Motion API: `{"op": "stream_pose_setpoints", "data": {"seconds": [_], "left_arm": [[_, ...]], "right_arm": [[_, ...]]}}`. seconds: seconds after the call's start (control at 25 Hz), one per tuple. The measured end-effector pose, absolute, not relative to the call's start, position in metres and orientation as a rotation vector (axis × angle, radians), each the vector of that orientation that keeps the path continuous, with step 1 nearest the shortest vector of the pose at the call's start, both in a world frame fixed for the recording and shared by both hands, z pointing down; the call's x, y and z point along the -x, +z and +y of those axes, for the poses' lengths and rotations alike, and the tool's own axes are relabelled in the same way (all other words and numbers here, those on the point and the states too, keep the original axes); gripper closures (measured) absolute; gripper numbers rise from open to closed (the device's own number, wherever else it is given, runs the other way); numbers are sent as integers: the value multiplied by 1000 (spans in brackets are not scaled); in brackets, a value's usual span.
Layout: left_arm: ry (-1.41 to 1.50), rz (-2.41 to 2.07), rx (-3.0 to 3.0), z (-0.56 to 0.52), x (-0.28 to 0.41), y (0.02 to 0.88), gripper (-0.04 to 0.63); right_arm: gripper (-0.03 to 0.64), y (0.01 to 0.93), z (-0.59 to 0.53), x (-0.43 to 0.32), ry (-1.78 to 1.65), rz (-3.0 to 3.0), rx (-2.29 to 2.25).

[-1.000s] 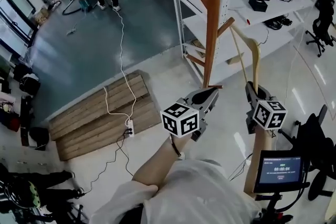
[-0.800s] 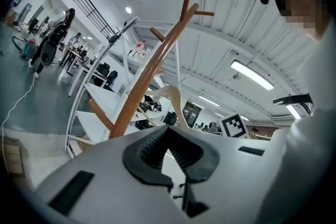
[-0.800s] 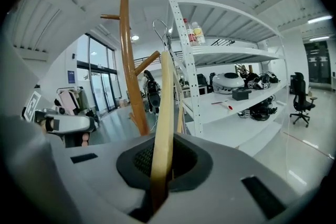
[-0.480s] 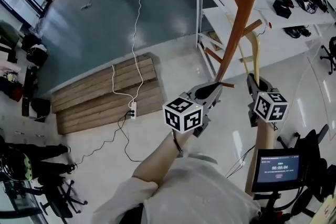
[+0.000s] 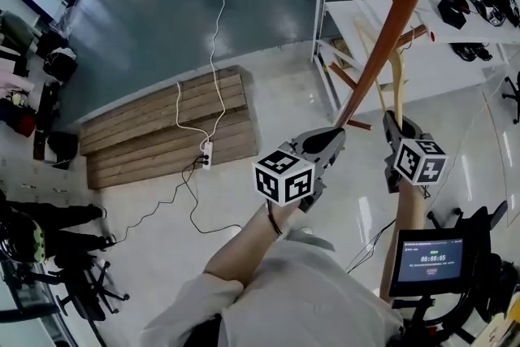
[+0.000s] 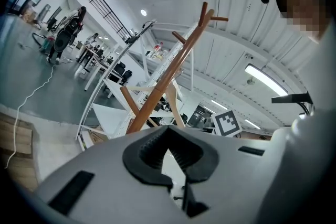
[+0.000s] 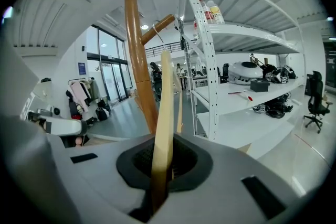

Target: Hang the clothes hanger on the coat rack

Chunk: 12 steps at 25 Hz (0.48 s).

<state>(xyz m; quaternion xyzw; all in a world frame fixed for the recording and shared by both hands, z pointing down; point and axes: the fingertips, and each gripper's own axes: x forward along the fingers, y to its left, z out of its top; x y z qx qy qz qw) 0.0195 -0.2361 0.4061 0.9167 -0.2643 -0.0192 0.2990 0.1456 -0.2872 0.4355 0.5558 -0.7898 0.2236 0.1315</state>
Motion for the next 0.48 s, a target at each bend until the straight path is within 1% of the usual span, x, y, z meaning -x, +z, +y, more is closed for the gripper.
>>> {"op": "stream_pose_setpoints", "data": {"seconds": [0.48], "left_arm": [[-28, -741, -2411, -235, -4, 425, 589]], "right_arm": [[606, 454, -288, -126, 649, -2316, -1557]]}}
